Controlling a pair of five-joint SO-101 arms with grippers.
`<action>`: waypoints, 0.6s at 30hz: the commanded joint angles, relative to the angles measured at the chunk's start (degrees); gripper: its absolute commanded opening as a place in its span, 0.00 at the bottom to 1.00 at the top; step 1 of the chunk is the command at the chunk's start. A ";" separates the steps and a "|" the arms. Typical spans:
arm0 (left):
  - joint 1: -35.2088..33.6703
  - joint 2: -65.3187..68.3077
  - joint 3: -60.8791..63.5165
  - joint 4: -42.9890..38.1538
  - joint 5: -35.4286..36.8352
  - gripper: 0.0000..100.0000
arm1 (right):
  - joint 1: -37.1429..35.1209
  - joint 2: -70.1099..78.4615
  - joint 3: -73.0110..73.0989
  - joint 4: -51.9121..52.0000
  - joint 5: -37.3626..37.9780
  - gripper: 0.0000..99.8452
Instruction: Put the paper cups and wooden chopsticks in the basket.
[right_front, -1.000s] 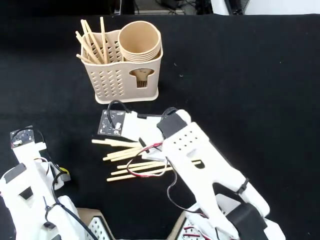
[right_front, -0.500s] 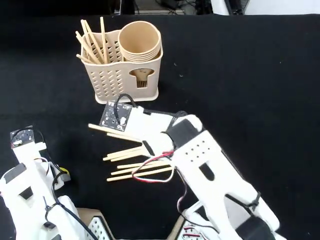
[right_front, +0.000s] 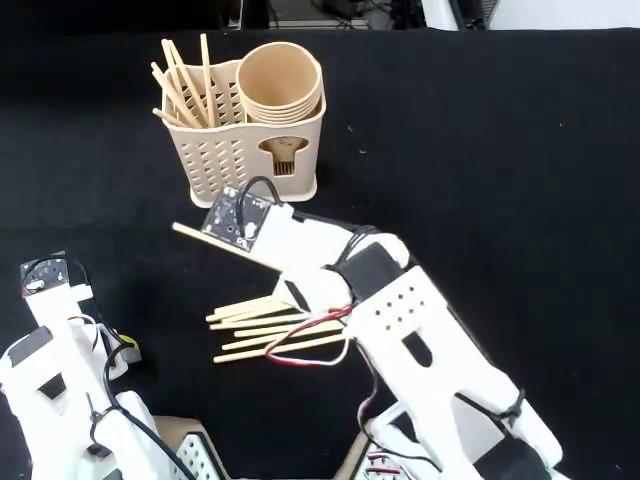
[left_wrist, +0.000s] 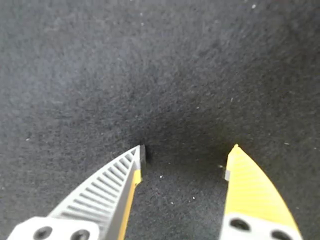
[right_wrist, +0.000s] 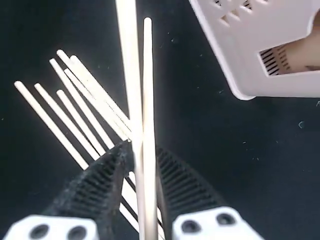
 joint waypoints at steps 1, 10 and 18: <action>1.01 -0.09 0.31 -0.97 0.62 0.28 | 2.02 2.33 2.95 -5.98 -0.26 0.01; 0.92 -0.09 0.31 -0.97 0.62 0.28 | 3.43 14.02 7.16 -14.95 2.81 0.02; 0.84 -0.09 0.31 -0.97 0.62 0.28 | 3.43 23.87 4.44 -14.77 3.16 0.02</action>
